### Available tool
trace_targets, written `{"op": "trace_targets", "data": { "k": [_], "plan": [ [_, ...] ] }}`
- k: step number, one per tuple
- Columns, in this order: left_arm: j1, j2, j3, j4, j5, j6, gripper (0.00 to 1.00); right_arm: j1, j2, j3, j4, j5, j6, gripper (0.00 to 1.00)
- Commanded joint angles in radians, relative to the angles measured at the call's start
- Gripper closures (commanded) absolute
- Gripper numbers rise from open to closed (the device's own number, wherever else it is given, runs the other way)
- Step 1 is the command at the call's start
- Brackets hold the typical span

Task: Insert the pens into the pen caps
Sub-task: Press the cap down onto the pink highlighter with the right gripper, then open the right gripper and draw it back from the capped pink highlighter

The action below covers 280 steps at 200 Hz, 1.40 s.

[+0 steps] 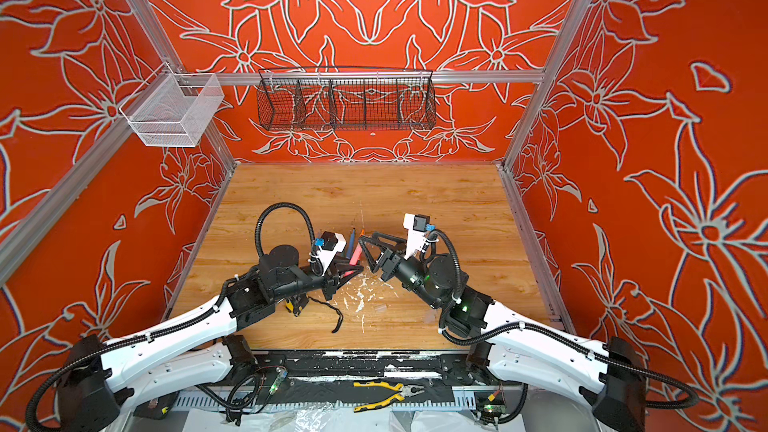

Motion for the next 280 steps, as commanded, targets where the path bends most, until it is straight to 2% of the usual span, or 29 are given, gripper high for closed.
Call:
{"op": "trace_targets", "data": {
  "k": [1,32,82,113,148,198,251,280],
  "plan": [
    [-0.014,0.012,-0.002,0.056,0.005,0.040,1.00,0.002,0.021,0.045,-0.070,-0.018,-0.016,0.38],
    [-0.022,0.021,0.007,0.048,-0.018,0.046,1.00,0.002,0.032,0.054,-0.074,-0.029,-0.021,0.50],
    [-0.024,0.021,0.002,0.067,-0.012,0.037,1.00,0.002,0.042,0.055,-0.085,-0.026,-0.022,0.63],
    [-0.024,0.021,0.010,0.063,-0.004,0.042,1.00,0.002,0.050,0.046,-0.082,-0.024,-0.020,0.80],
    [-0.024,0.021,0.033,0.057,-0.026,0.029,1.00,0.004,0.063,0.037,-0.084,-0.038,-0.019,0.92],
    [-0.022,0.081,0.163,0.020,-0.108,0.011,1.00,0.027,0.047,-0.033,-0.073,0.001,-0.014,0.97],
    [-0.021,0.129,0.254,0.066,-0.179,0.000,1.00,0.058,0.062,-0.060,-0.067,0.027,-0.016,1.00],
    [-0.009,0.146,0.309,0.065,-0.170,0.005,1.00,0.062,0.059,-0.089,-0.061,0.049,-0.008,1.00]
  ]
}}
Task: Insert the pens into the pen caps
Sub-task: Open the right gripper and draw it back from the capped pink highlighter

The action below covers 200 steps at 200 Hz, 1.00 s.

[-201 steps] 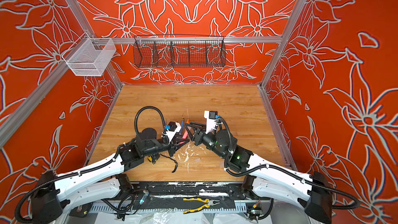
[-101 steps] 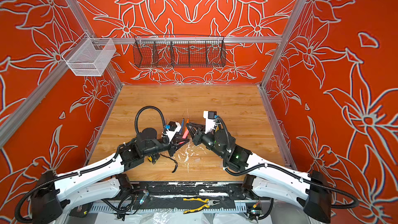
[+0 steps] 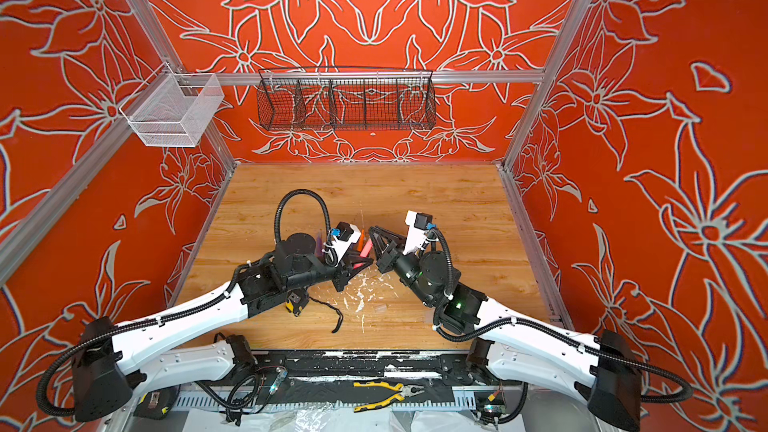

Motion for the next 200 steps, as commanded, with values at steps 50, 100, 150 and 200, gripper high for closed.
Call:
{"op": "trace_targets", "data": {
  "k": [50,100,150,200],
  "plan": [
    [0.041,0.034,0.208,0.164,-0.065,0.001,1.00,0.066,0.025,-0.081,-0.109,-0.110,0.029,1.00],
    [0.063,0.083,0.268,0.189,-0.071,0.016,1.00,0.077,0.031,-0.113,-0.090,-0.101,0.049,1.00],
    [0.071,0.124,0.339,0.188,-0.084,0.038,1.00,0.097,0.057,-0.113,-0.092,-0.102,0.057,1.00],
    [0.078,0.164,0.373,0.197,-0.133,0.040,1.00,0.114,0.066,-0.165,-0.044,-0.069,0.092,1.00]
  ]
}}
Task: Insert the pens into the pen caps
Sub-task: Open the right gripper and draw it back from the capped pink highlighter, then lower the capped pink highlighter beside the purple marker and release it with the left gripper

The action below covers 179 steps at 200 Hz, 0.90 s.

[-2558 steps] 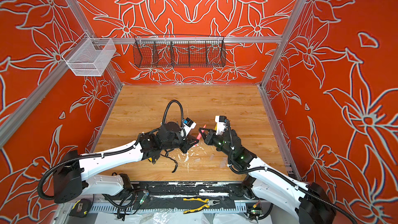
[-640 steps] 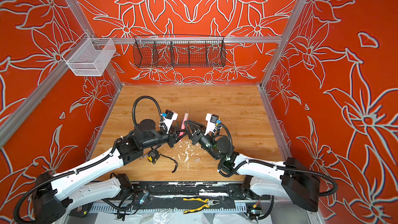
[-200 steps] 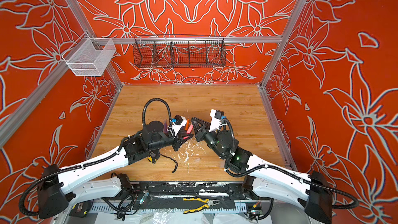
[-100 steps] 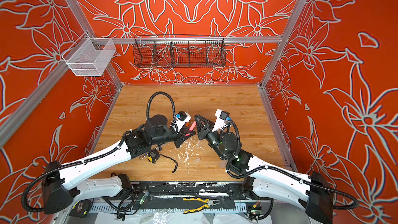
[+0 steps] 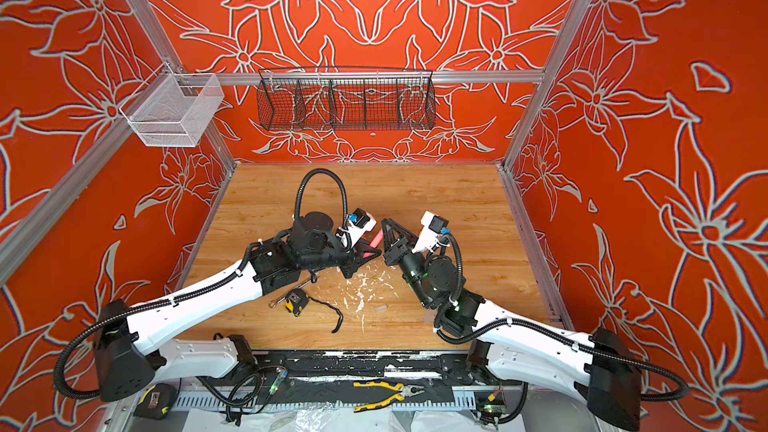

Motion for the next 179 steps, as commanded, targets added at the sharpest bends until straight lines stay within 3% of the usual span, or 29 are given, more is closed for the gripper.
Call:
{"op": "trace_targets", "data": {
  "k": [1,48,87,123,158,179],
  "plan": [
    [0.053,0.002,0.125,0.413,-0.175,-0.033,1.00,0.113,0.049,-0.092,-0.207,-0.245,0.055,1.00],
    [0.058,0.017,0.150,0.433,-0.281,-0.020,1.00,0.132,0.066,-0.081,-0.212,-0.270,0.062,1.00],
    [0.064,-0.002,0.118,0.424,-0.257,-0.027,1.00,0.136,0.023,-0.080,-0.256,-0.218,0.061,1.00],
    [0.062,-0.062,-0.038,0.387,-0.165,-0.050,1.00,0.134,-0.130,-0.027,-0.450,-0.086,0.000,0.56],
    [0.052,-0.083,-0.194,0.340,-0.112,-0.112,1.00,0.125,-0.217,0.080,-0.714,0.082,-0.104,0.38],
    [0.050,-0.063,-0.259,0.337,-0.126,-0.181,1.00,0.097,-0.237,0.093,-0.768,0.187,-0.170,0.35]
  ]
}}
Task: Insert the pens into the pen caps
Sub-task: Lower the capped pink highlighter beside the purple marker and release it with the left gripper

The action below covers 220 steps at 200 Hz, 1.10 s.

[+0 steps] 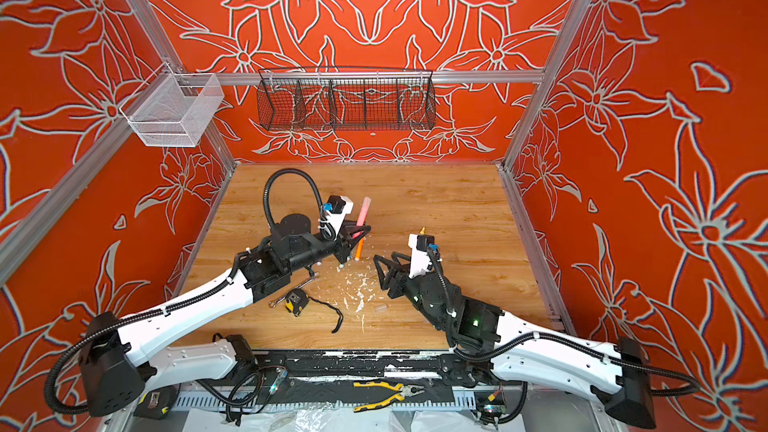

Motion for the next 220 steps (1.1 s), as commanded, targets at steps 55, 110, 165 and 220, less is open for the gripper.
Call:
{"op": "trace_targets", "data": {
  "k": [55,110,165,220],
  "plan": [
    [-0.009,0.219,-0.003,-0.182,-0.142,-0.277,1.00,-0.311,-0.123,-0.014,-0.234,0.273,-0.254,0.19],
    [-0.027,0.479,0.195,-0.370,-0.180,-0.347,1.00,-0.625,-0.083,-0.071,-0.199,0.277,-0.349,0.16],
    [-0.041,0.677,0.403,-0.589,-0.353,-0.375,1.00,-0.785,0.022,-0.149,-0.136,0.197,-0.257,0.21],
    [-0.040,0.808,0.505,-0.620,-0.377,-0.385,1.00,-0.786,-0.147,-0.250,-0.121,0.157,-0.237,0.18]
  ]
}}
